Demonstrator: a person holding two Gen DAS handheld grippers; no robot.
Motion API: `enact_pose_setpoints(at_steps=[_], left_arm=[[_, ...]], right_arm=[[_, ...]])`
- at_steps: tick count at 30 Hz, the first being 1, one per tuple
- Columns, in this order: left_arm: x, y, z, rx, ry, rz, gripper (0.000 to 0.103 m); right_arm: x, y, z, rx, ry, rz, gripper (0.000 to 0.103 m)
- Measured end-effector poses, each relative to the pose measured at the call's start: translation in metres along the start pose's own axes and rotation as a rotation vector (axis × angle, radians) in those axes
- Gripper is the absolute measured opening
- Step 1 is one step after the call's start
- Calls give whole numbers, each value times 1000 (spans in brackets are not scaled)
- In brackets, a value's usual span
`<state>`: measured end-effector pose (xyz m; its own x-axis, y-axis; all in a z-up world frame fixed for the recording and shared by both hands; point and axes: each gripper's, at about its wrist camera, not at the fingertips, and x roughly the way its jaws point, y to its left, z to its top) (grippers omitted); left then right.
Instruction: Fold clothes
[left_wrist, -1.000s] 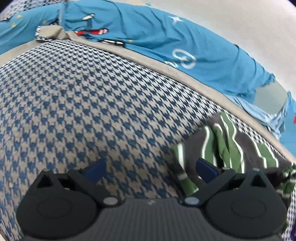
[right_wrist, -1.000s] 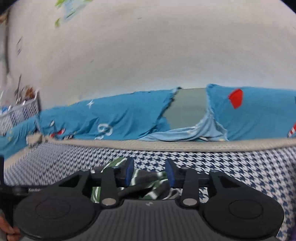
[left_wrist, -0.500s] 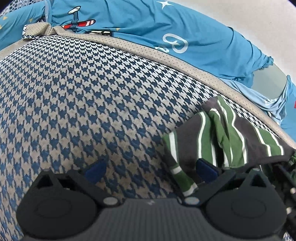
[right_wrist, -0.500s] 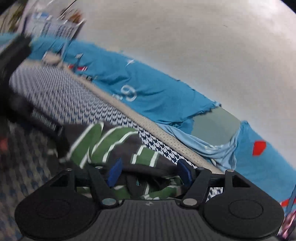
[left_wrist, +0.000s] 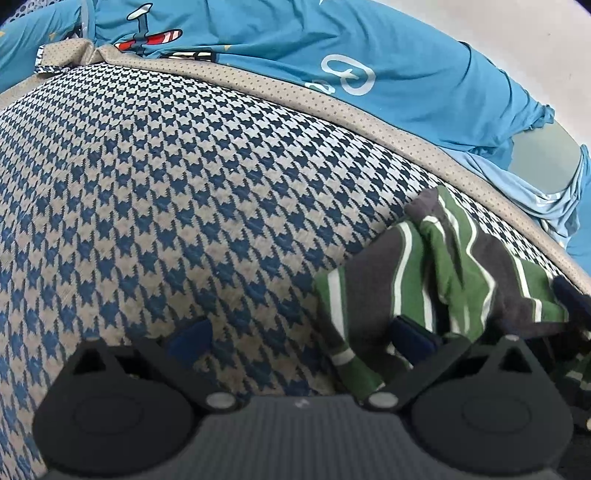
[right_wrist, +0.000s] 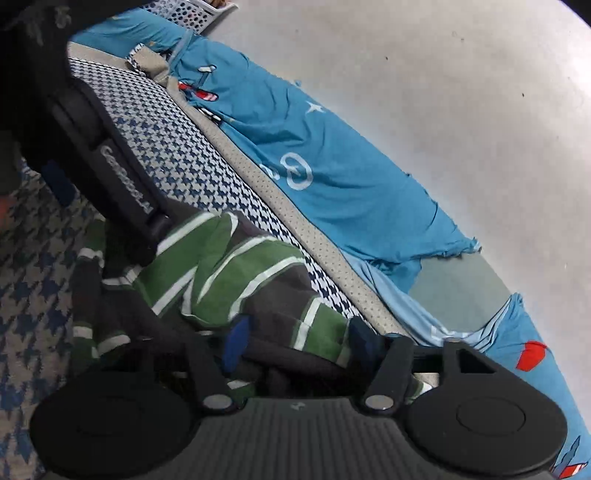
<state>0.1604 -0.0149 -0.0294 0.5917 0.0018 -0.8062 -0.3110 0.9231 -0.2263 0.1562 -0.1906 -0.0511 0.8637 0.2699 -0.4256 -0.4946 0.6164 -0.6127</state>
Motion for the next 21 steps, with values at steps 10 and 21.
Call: enact_pose_setpoints(at_steps=[10, 21], left_arm=[[7, -11, -2, 10, -18, 45, 103], [9, -16, -4, 47, -29, 49, 103]], right_arm=[[10, -49, -6, 329, 23, -25, 4], [13, -135, -50, 933, 91, -200, 4]])
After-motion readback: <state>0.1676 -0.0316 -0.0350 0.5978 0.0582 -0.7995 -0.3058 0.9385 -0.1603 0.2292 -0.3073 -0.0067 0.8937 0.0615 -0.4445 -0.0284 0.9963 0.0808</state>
